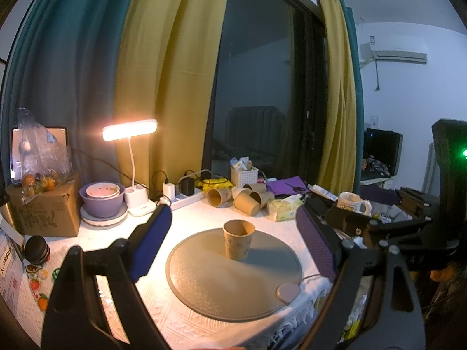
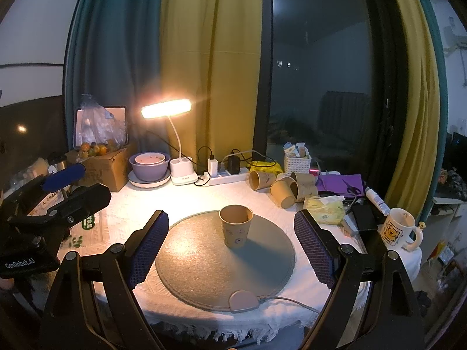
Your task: Flip cup upright
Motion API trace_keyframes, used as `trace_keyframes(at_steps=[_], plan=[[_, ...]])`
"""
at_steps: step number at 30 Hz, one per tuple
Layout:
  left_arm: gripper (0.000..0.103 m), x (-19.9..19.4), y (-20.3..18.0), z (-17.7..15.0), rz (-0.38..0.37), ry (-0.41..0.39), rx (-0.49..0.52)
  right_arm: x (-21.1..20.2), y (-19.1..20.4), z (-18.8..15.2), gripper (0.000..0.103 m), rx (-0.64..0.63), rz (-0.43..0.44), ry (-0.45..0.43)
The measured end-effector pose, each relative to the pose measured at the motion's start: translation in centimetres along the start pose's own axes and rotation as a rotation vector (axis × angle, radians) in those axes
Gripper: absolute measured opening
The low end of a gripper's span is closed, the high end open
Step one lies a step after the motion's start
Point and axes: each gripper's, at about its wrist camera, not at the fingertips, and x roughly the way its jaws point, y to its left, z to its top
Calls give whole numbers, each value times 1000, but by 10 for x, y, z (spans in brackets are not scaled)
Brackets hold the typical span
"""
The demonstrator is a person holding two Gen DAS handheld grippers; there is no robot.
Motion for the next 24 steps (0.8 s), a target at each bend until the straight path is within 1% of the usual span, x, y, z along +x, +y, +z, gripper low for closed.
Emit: trace_keyframes(at_steps=[18, 24], plan=[[88, 0, 0, 1, 1, 3, -3, 3, 2, 1, 90, -3, 4, 5], [88, 0, 1, -4, 3, 4, -6, 3, 5, -1, 90, -4, 5, 9]])
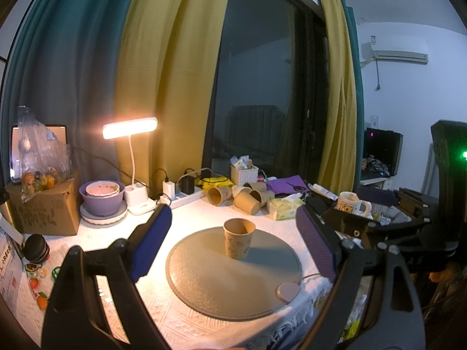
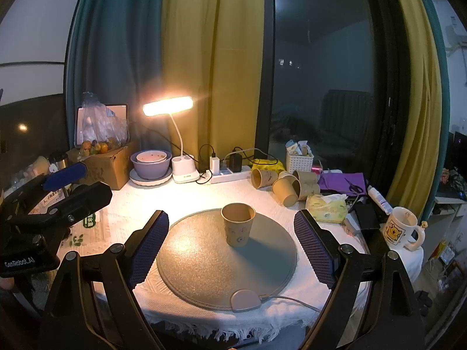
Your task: Flip cup upright
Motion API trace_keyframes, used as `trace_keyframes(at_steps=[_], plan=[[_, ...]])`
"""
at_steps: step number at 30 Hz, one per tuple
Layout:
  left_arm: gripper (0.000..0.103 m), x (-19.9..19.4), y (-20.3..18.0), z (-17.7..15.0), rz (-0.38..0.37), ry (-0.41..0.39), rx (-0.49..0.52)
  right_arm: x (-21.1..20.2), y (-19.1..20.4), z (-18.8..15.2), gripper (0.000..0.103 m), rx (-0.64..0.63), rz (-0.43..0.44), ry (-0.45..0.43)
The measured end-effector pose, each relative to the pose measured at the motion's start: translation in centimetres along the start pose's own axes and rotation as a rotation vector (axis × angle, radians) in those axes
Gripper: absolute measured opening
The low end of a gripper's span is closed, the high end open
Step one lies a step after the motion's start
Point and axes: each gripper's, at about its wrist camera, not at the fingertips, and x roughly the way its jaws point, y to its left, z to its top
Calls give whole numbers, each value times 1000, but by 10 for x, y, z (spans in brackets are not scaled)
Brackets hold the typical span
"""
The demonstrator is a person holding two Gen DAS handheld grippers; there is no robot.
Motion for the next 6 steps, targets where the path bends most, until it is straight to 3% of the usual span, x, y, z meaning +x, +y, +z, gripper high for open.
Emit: trace_keyframes(at_steps=[6], plan=[[88, -5, -6, -5, 23, -37, 35, 2, 0, 1, 90, 1, 0, 1]])
